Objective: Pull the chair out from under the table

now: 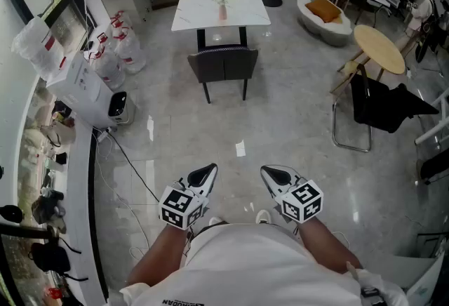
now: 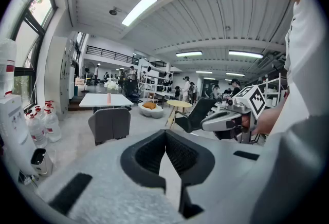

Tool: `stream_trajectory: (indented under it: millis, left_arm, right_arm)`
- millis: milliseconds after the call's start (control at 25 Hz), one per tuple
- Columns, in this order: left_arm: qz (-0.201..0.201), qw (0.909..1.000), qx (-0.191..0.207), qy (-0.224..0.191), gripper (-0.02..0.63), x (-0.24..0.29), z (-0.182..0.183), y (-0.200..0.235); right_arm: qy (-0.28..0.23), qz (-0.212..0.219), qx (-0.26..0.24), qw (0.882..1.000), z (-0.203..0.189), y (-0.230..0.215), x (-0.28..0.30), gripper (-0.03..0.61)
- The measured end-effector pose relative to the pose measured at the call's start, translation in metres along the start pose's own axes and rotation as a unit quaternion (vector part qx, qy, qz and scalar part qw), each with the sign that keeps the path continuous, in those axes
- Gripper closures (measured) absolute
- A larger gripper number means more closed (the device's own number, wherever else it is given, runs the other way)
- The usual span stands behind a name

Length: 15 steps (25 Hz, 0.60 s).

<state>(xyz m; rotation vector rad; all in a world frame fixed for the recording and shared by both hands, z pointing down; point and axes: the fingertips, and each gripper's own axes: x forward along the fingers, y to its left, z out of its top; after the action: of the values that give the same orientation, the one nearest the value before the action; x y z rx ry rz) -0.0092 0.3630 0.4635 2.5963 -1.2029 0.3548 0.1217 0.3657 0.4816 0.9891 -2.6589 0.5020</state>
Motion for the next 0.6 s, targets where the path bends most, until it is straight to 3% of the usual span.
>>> stream_trajectory:
  millis: [600]
  left_arm:
    - [-0.004, 1.0, 0.003, 0.003, 0.612, -0.002, -0.001, 0.001]
  right_arm:
    - [-0.008, 0.013, 0.007, 1.0, 0.001, 0.014, 0.001, 0.572]
